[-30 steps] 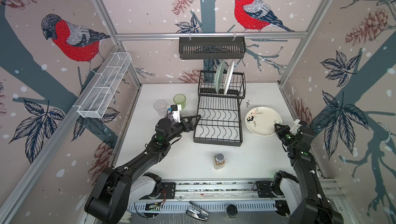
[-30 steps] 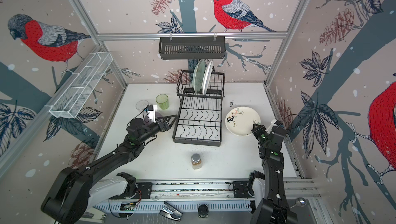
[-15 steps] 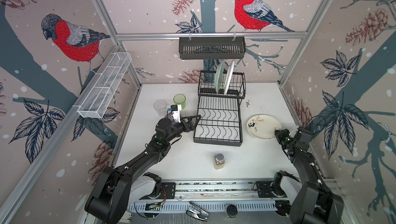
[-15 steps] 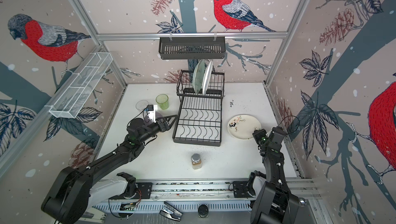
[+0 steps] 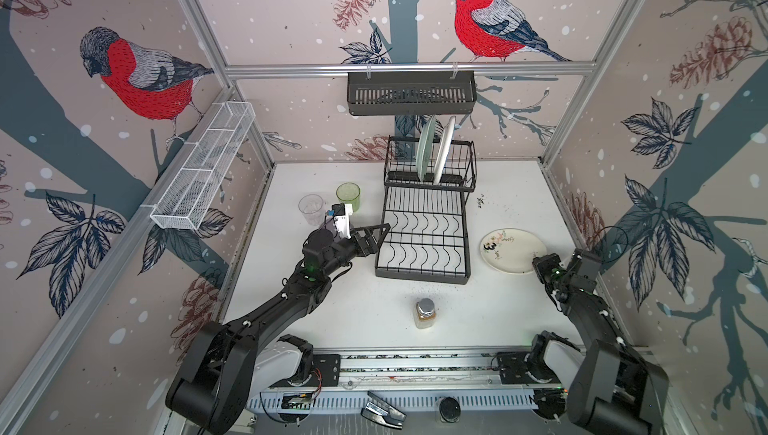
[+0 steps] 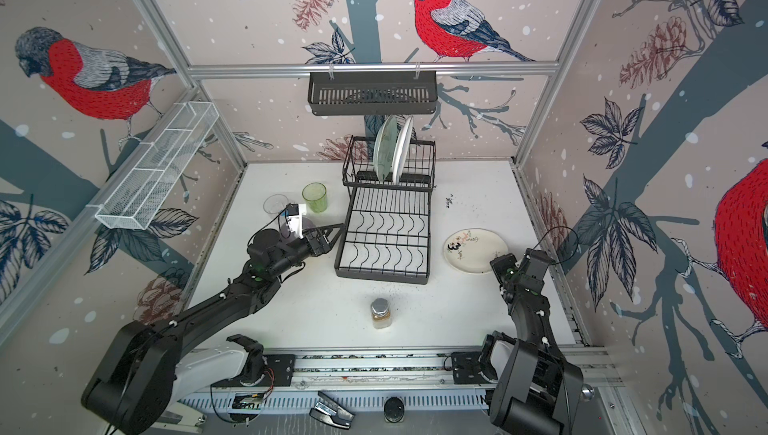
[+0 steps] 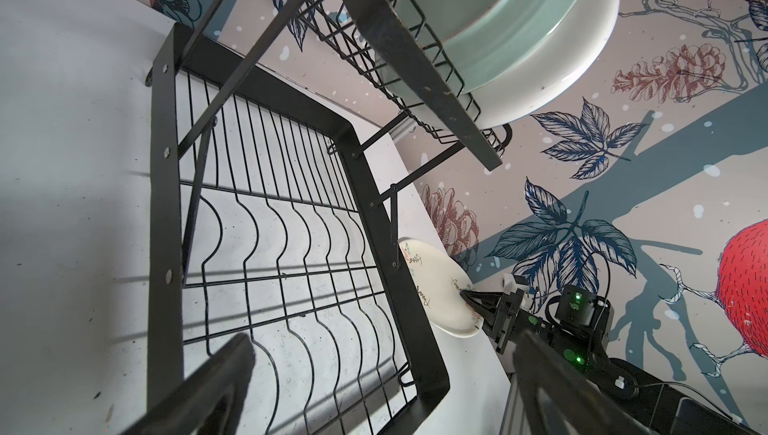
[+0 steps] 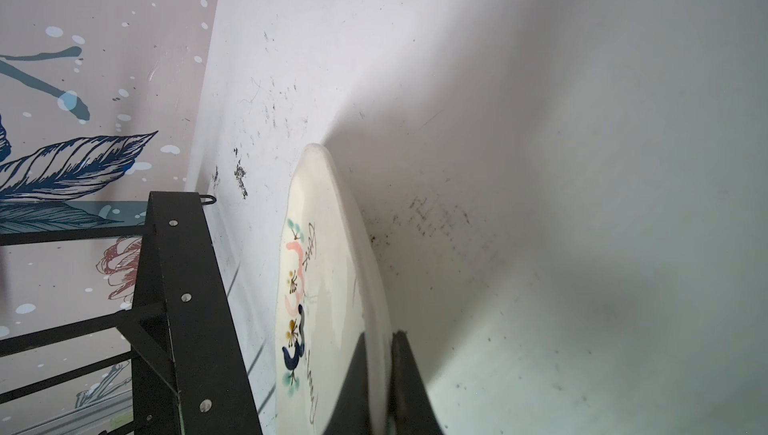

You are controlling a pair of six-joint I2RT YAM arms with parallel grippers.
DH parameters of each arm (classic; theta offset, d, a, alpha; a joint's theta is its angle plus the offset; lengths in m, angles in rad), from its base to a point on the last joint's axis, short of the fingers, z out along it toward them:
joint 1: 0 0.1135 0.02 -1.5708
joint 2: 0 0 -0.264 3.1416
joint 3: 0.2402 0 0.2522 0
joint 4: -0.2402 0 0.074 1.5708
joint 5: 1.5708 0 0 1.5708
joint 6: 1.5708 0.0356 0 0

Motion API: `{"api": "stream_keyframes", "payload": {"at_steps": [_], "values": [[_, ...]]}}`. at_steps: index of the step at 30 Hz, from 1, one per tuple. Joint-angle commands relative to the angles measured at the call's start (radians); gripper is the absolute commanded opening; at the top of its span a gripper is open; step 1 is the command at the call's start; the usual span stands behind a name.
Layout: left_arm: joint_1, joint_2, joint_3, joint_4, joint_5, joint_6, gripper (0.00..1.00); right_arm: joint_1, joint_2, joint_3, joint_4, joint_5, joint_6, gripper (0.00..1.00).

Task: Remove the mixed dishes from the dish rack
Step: 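Lower the white floral plate flat onto the table with the right gripper, then open the right gripper and draw it back from the plate while the left arm rises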

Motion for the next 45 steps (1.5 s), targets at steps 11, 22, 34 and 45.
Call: {"api": "stream_keyframes", "payload": {"at_steps": [11,22,34,45], "values": [[0.001,0.028,0.006,0.062,0.032,0.009,0.98,0.024,0.042,0.019,0.033,0.046,-0.026,0.26],[0.001,0.014,-0.002,0.066,0.020,0.014,0.98,0.044,0.118,0.030,0.082,0.022,-0.032,0.31],[0.002,0.023,0.002,0.062,0.022,0.015,0.97,0.087,0.171,0.066,0.100,0.022,-0.046,0.58],[0.003,0.027,0.002,0.055,0.019,0.020,0.98,0.119,0.167,0.088,0.087,0.063,-0.060,0.93]]}}
